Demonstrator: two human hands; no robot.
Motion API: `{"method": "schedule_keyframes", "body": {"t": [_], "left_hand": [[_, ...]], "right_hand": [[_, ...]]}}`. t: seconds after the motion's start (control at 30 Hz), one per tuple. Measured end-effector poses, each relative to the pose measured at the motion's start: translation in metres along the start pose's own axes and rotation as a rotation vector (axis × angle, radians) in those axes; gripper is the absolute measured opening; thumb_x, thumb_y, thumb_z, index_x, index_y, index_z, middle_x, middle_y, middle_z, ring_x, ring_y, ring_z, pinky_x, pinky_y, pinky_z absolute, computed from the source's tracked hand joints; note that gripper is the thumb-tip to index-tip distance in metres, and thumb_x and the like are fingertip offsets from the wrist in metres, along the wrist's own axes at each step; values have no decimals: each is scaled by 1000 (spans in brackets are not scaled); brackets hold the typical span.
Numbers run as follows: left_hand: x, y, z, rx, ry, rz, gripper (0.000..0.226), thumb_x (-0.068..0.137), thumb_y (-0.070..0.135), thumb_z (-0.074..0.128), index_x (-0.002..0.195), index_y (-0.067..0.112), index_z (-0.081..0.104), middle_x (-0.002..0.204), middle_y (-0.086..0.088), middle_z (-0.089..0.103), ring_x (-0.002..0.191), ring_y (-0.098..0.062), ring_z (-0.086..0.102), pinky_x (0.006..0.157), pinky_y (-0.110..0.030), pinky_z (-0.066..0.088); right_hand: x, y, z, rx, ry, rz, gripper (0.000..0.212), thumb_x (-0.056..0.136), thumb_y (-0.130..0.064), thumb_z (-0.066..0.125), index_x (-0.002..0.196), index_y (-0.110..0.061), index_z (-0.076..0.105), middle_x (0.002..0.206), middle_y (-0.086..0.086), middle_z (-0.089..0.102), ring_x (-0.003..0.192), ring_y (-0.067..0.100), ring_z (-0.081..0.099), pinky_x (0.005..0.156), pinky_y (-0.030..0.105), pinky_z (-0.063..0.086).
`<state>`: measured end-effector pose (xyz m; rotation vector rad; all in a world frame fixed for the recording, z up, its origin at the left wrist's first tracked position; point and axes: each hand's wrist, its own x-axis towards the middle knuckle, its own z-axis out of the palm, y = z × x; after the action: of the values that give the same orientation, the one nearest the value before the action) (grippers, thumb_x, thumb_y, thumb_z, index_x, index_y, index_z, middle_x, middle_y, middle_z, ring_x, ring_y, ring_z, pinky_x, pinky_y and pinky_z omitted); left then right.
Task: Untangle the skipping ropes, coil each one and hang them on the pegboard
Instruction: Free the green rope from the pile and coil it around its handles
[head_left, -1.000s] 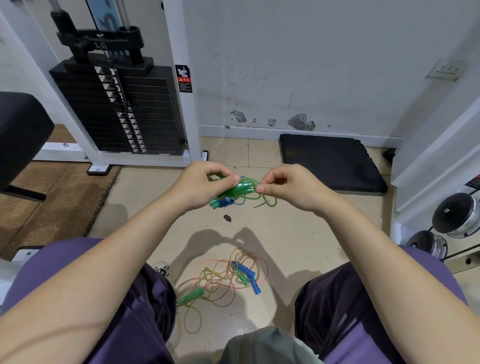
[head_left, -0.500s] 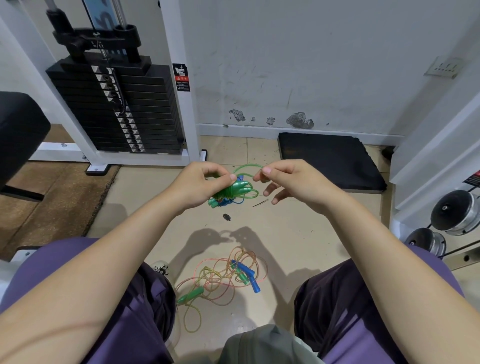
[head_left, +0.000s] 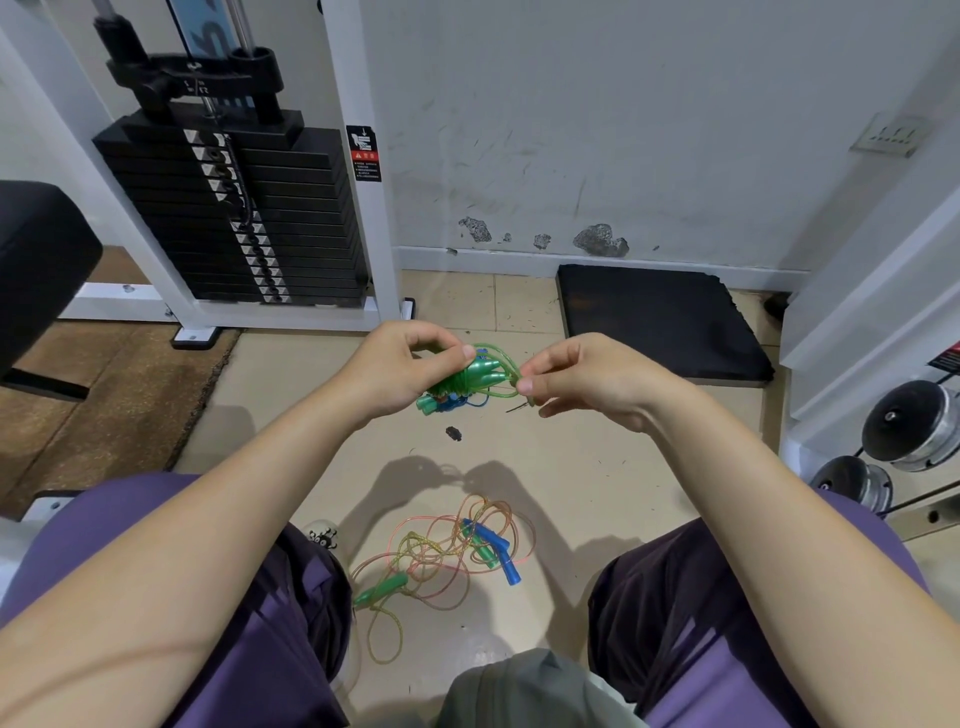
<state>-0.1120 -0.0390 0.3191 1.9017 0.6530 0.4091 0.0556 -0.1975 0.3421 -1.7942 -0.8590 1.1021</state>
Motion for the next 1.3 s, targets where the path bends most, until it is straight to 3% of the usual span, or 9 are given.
{"method": "schedule_keyframes", "body": {"t": [0.13,0.2,0.37,0.57,0.7,0.87,1.07,1.2,1.3], "left_hand": [[-1,0,1,1,-18,-4,14,89,33,72,77,27,73,65,18,68,62,-3,61,59,-19,43],[-2,1,0,16,-39,-15,15,88,33,73,75,26,73,64,15,68,64,-9,61,60,-22,44],[-7,7,3,17,-137,-2,17,90,30,72,77,18,72,66,9,70,59,-16,67,54,-19,46],[-10,12,4,-45,-156,3,22,92,28,70,87,7,72,80,-17,72,63,-23,64,56,-25,44],[-10,12,5,-104,-145,-5,18,92,25,69,84,9,72,68,-8,72,58,-22,65,51,-20,44],[-10,12,6,-119,-145,-7,22,93,27,68,83,8,71,66,-3,71,57,-19,66,51,-19,44],[-9,10,10,-128,-39,23,18,91,26,71,74,19,72,65,5,70,57,-8,61,52,-14,44],[-7,9,11,-132,45,38,16,90,26,71,76,18,71,64,12,67,59,-5,57,55,-15,44],[-7,10,11,-132,55,50,16,91,25,71,75,20,70,65,16,67,59,-2,57,56,-12,43]], "right_hand": [[-1,-2,1,-62,46,-16,17,80,-7,77,91,3,69,72,9,61,56,14,47,51,23,40],[-2,-4,0,-18,34,-28,6,84,-4,72,86,-1,67,68,9,61,52,14,49,48,21,40],[-4,-7,1,116,-12,-45,5,92,0,62,88,-2,64,69,8,64,56,14,56,50,19,45],[-1,-4,4,254,-57,-25,5,90,-1,63,87,-4,67,66,2,63,59,10,55,57,19,45],[2,-2,4,367,-54,0,6,88,0,63,91,-2,68,64,1,67,61,10,60,63,19,54],[4,-1,8,398,-5,-1,4,87,-4,66,85,-4,70,63,2,67,60,10,60,62,20,53],[4,-2,10,371,-16,20,6,86,-7,66,83,-7,70,75,7,67,73,17,57,83,36,44],[4,-3,9,368,-1,36,4,89,-9,66,88,-7,69,71,3,69,69,12,62,72,28,48],[3,-3,8,390,-29,43,6,90,-10,64,88,-7,70,75,4,70,71,12,63,73,27,50]]}}
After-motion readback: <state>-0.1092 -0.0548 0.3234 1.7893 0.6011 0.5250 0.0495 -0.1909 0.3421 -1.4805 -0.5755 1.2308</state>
